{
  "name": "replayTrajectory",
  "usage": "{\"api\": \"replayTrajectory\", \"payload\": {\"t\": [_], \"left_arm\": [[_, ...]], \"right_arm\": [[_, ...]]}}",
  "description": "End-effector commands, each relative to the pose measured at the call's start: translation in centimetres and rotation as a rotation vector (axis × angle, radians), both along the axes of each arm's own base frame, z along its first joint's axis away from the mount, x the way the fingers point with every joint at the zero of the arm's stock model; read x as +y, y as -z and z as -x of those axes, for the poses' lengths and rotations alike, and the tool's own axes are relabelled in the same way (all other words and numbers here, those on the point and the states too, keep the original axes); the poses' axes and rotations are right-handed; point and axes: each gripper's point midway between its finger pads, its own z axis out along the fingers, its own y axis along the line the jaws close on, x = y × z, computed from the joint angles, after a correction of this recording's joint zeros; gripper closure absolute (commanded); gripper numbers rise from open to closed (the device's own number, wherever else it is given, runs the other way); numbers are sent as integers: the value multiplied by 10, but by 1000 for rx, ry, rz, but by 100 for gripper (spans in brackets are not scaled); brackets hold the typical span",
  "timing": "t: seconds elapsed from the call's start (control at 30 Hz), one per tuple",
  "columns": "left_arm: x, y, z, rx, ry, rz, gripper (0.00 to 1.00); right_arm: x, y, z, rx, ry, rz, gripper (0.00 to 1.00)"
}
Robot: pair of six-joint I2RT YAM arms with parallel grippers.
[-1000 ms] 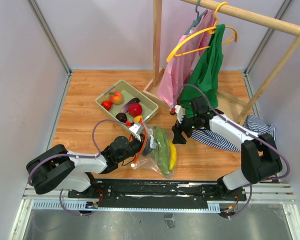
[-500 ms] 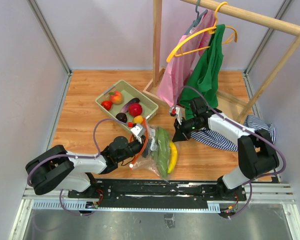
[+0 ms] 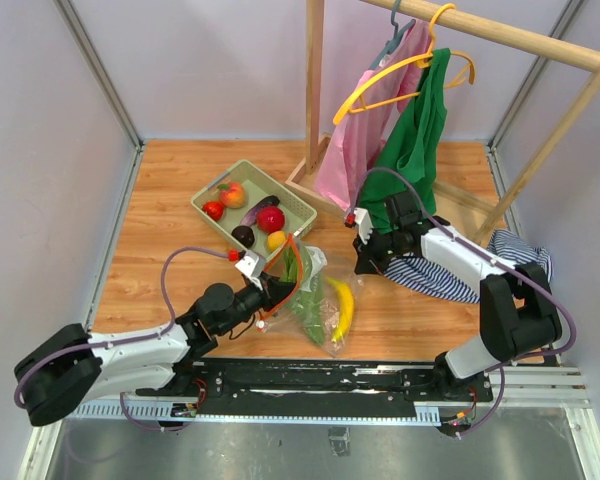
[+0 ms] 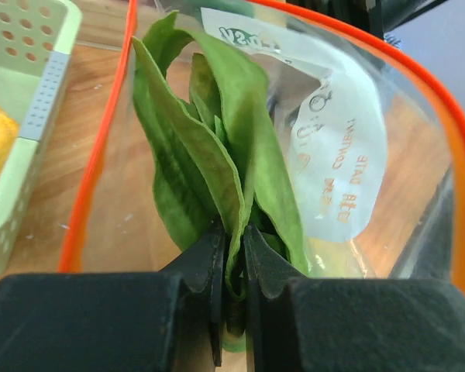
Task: Open the zip-top bag and remove the fake food
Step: Pick up the fake vegetable from the zipper food storage bag.
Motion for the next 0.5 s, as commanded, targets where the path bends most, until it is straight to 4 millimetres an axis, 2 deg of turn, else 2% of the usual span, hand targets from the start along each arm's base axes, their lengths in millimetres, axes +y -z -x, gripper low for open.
{"api": "replayTrajectory", "payload": {"t": [0.0, 0.47], "left_arm": [[15, -9, -6, -11, -83, 12, 100], [48, -84, -1, -112, -177, 205, 100]], "right_arm": [[-14, 4, -9, -30, 59, 54, 99], [-21, 8, -14, -49, 86, 96, 99]]}}
